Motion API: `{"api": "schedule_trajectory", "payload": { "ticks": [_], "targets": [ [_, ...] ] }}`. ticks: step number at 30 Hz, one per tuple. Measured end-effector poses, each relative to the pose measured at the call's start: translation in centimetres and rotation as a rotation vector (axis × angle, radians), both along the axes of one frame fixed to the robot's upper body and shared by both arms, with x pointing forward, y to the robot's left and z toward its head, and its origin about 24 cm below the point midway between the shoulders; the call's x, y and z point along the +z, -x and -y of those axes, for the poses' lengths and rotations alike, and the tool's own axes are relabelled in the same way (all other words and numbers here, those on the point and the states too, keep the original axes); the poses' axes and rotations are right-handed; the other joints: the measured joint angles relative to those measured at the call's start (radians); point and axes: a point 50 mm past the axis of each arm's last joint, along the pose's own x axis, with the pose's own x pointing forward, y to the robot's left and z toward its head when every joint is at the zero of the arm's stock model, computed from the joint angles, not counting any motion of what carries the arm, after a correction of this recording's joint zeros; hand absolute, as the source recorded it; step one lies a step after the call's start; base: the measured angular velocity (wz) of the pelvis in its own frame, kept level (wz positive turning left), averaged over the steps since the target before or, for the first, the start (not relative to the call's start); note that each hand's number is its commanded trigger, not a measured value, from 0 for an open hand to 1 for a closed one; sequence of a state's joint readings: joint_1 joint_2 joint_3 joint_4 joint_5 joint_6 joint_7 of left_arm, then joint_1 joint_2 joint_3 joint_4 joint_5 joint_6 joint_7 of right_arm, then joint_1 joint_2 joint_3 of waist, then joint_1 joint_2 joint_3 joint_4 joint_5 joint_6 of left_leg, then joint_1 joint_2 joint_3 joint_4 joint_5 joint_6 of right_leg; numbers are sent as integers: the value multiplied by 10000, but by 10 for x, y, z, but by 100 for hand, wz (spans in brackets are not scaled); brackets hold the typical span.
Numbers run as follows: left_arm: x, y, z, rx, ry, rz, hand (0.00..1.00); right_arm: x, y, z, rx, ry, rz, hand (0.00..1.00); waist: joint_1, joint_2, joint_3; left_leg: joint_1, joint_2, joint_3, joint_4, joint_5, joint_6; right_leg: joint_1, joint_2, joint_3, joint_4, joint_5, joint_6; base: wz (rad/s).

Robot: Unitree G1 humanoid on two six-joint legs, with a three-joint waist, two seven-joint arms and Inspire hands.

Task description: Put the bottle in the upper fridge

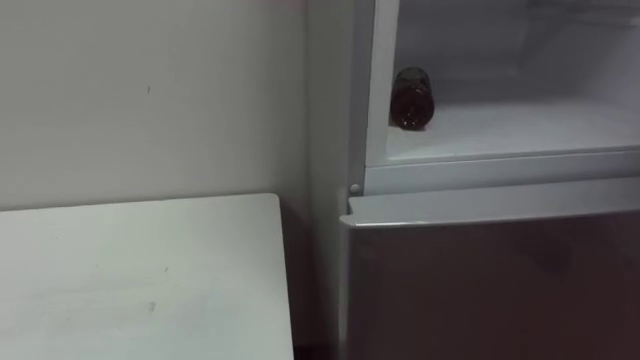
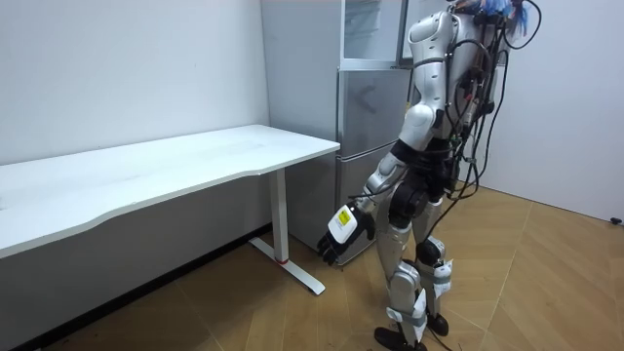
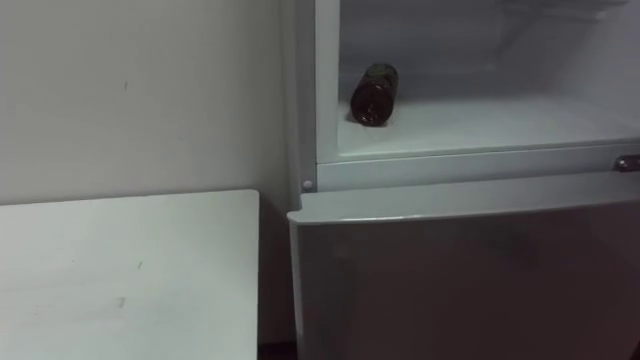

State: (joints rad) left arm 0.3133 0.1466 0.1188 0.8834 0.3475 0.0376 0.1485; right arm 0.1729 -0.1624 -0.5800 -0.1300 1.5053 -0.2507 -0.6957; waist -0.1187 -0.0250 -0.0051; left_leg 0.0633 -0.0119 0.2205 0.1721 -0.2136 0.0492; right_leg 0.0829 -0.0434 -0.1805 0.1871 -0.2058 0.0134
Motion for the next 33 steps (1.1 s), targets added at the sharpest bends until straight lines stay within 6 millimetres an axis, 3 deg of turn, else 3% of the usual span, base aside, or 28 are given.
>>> {"api": "schedule_trajectory", "payload": {
  "ticks": [10,15,20,27,30,33],
  "targets": [
    [-1,9,-3,318,-13,-171,0,35,-1,-2,-454,1317,588,0,-77,86,-40,34,8,20,-16,1,-2,-19,-7,-84,32,7,-1,-1],
    [-1,11,0,236,53,15,0,58,0,-5,-940,3282,178,0,-173,173,-60,9,3,-30,-27,0,-2,-1,-11,-154,32,7,0,0],
    [-3,13,1,221,35,-150,0,68,4,-9,-1827,5743,-2398,0,-186,252,-58,1,1,-52,-45,7,-6,11,-14,-155,167,3,3,1],
    [-5,20,1,314,14,-412,0,72,6,-11,-2579,7087,-4235,0,-145,214,-44,-9,-10,-48,-53,51,-4,-116,-23,-159,185,-5,6,0],
    [-5,20,1,345,20,-432,0,74,7,-13,-2987,7499,-5026,0,-135,93,28,-16,-106,-24,-58,124,0,-159,-41,-157,170,-54,-11,0],
    [-5,21,1,358,31,-480,0,73,7,-15,-3159,7662,-5470,0,-116,19,47,-5,-105,-19,-62,125,-1,-161,-39,-153,165,-57,-13,0]
  ]
}}
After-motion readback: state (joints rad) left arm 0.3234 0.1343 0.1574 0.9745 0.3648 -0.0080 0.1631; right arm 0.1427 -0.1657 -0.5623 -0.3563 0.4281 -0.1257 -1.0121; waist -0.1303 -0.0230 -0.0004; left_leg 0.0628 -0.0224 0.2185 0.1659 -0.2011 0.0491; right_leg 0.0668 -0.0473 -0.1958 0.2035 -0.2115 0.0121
